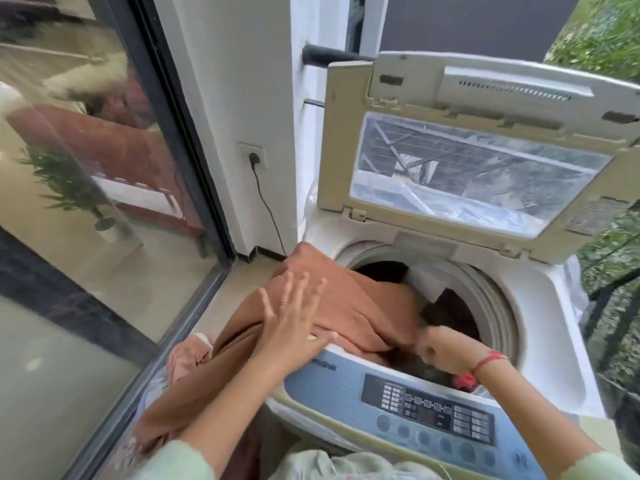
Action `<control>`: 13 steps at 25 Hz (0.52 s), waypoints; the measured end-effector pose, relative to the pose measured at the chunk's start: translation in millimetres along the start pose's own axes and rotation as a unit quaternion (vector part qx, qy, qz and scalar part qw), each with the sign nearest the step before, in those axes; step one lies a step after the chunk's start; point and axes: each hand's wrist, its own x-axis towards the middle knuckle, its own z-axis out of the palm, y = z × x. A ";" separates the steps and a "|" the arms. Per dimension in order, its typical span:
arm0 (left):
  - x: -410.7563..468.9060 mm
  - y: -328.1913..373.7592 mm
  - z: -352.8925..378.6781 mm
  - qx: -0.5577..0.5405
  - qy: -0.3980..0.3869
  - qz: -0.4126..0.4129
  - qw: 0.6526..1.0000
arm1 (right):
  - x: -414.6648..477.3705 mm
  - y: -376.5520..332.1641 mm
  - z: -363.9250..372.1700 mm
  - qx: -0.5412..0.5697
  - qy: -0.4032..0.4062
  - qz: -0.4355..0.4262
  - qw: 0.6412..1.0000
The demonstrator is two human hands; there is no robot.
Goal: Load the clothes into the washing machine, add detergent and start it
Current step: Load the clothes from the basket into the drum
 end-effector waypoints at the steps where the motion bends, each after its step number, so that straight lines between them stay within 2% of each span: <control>1: -14.7 -28.3 -1.6 -0.023 0.044 -0.002 0.999 | 3.1 -14.5 -6.9 0.075 0.059 -0.015 0.995; 2: -30.1 -59.4 -2.4 -0.053 0.049 -0.012 0.997 | 8.7 -34.4 -18.8 0.132 0.154 -0.035 0.979; 3: -45.7 -92.3 -1.8 -0.079 0.021 -0.027 0.996 | 20.0 -59.7 -29.0 0.160 0.232 -0.083 0.956; 4: -57.8 -122.3 4.0 -0.083 -0.021 -0.042 0.995 | 30.5 -88.8 -42.6 0.164 0.272 -0.126 0.940; 5: -66.9 -144.7 11.4 -0.067 -0.068 -0.063 0.993 | 41.6 -122.4 -57.8 0.153 0.275 -0.151 0.937; 7: -71.2 -169.6 36.7 -0.044 -0.132 -0.112 0.984 | 73.4 -186.3 -71.8 0.054 0.193 -0.118 0.973; 8: -68.6 -172.6 48.1 -0.054 -0.136 -0.134 0.980 | 90.3 -214.8 -72.3 -0.012 0.135 -0.087 0.987; 10: -52.8 -167.9 69.6 -0.110 -0.115 -0.167 0.973 | 108.8 -257.7 -69.0 -0.145 0.051 -0.023 0.988; 12: -39.2 -161.0 85.9 -0.165 -0.092 -0.178 0.966 | 109.1 -277.4 -73.7 -0.217 0.058 -0.019 0.974; 13: -37.2 -155.5 90.8 -0.186 -0.068 -0.181 0.963 | 106.7 -275.4 -73.8 -0.209 0.090 -0.056 0.972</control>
